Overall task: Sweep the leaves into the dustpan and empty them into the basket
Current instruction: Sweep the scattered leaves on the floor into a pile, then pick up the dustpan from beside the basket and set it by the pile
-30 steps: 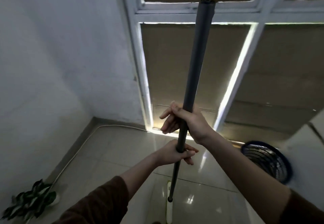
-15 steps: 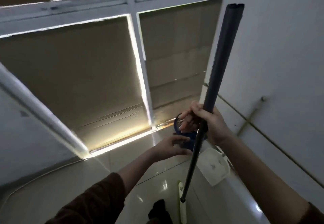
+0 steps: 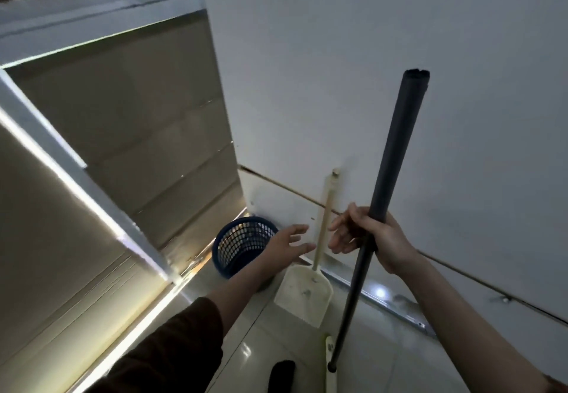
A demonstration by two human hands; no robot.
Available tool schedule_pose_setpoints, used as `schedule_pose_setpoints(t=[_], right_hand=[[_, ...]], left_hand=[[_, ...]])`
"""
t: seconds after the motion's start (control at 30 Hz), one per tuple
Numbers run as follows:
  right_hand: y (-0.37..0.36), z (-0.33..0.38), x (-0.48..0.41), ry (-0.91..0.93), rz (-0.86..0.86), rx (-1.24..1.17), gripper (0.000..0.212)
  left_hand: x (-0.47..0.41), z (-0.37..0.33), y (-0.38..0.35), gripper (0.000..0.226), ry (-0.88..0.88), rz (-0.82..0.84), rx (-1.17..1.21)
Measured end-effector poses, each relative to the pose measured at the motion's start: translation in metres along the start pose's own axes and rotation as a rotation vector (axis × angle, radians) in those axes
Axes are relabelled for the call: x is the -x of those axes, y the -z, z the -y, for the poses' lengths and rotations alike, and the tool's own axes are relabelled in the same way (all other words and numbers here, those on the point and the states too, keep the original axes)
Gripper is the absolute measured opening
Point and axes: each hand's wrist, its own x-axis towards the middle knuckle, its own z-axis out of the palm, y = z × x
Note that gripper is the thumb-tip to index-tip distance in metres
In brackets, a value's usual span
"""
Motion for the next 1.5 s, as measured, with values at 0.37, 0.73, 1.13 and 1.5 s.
schedule_pose_setpoints(t=[0.37, 0.73, 1.13, 1.5], right_hand=[[0.071, -0.03, -0.039, -0.073, -0.274, 0.024, 0.049], [0.1, -0.038, -0.067, -0.075, -0.498, -0.003, 0.051], [0.105, -0.046, -0.081, -0.088, -0.593, -0.034, 0.055], [0.095, -0.048, -0.088, -0.035, -0.633, -0.042, 0.041]], left_hand=[[-0.153, -0.023, -0.011, 0.047, -0.024, -0.003, 0.014], [-0.243, -0.026, -0.031, 0.046, -0.091, -0.126, -0.121], [-0.267, -0.013, -0.038, 0.017, -0.042, 0.033, -0.127], [-0.248, 0.001, -0.019, 0.024, -0.023, 0.312, 0.054]])
